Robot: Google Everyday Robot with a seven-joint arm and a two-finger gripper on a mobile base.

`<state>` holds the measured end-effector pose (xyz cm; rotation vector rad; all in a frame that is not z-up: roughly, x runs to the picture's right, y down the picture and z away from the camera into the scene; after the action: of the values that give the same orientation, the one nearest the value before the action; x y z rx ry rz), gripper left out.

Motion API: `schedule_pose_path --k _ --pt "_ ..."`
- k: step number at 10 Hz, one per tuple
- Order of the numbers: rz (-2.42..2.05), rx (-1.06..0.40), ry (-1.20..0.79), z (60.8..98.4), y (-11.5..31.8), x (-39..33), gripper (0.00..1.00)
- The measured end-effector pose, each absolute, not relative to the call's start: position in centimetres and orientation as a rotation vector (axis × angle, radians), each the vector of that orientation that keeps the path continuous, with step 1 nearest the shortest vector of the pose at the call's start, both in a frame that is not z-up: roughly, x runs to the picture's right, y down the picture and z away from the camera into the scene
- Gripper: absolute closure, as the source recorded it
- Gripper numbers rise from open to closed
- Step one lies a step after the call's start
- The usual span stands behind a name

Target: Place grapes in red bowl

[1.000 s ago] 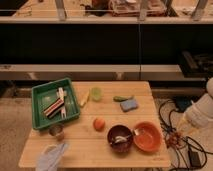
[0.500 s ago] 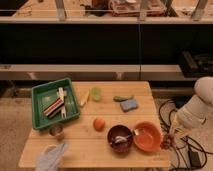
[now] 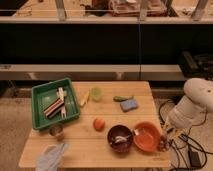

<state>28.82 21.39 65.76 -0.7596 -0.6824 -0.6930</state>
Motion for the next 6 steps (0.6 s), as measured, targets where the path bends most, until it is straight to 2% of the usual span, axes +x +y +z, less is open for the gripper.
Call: schedule_pose_path --k 6 --pt "-0.761 -0.766 -0.699 66.9 21.6 26.1 1.00"
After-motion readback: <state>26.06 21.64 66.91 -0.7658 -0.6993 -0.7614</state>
